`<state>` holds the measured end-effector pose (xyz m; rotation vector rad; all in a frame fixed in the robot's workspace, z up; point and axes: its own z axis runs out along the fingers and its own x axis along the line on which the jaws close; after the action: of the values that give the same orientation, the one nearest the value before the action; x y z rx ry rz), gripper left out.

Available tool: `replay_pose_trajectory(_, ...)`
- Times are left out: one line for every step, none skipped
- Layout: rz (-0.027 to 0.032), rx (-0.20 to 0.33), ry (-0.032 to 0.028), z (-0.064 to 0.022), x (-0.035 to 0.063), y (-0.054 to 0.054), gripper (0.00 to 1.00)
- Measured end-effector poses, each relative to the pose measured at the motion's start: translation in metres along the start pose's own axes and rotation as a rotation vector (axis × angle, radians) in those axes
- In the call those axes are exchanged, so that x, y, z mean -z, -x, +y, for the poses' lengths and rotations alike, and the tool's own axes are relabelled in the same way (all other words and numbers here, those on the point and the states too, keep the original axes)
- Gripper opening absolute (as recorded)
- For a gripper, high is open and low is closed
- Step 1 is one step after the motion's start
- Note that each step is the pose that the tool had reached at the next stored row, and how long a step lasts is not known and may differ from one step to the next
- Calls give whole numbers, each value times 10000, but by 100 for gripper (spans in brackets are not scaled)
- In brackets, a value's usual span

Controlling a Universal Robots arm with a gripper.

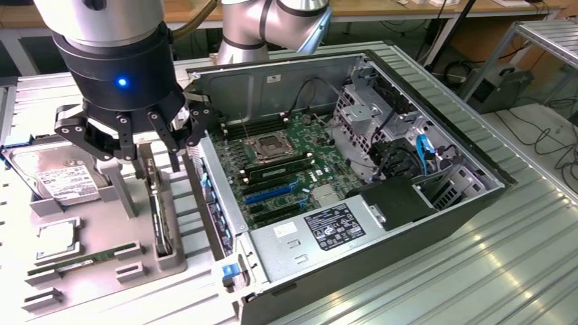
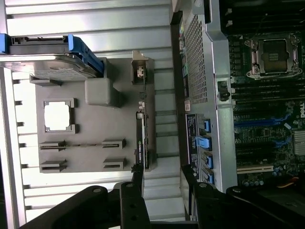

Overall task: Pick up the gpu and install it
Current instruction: 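Pick up the gpu and move the gpu toward the slot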

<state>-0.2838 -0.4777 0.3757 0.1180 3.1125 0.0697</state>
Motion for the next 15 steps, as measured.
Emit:
replay_pose_trajectory(0,-1,0,0,-2,-1,44)
replay_pose_trajectory(1,0,0,0,-4,-2,44)
replay_pose_trajectory(0,0,0,-1,-6,-3,44)
replay_pose_trajectory(0,0,0,-1,-8,-4,44)
replay_pose_trajectory(0,0,0,-1,-10,-5,44)
replay_pose_trajectory(-1,0,0,-1,-12,-6,44)
replay_pose_trajectory(-1,0,0,-1,-15,-7,44)
replay_pose_trajectory(0,-1,1,-1,-17,-8,44)
replay_pose_trajectory(0,0,0,-2,-19,-9,44)
replay_pose_trajectory(0,0,1,-2,-21,-10,44)
replay_pose_trajectory(0,0,1,-2,-24,-11,44)
replay_pose_trajectory(0,0,1,-2,-26,-12,44)
replay_pose_trajectory(-1,0,1,-2,-29,-12,44)
replay_pose_trajectory(-1,0,1,-2,-31,-13,44)
replay_pose_trajectory(-1,0,1,-3,-34,-14,44)
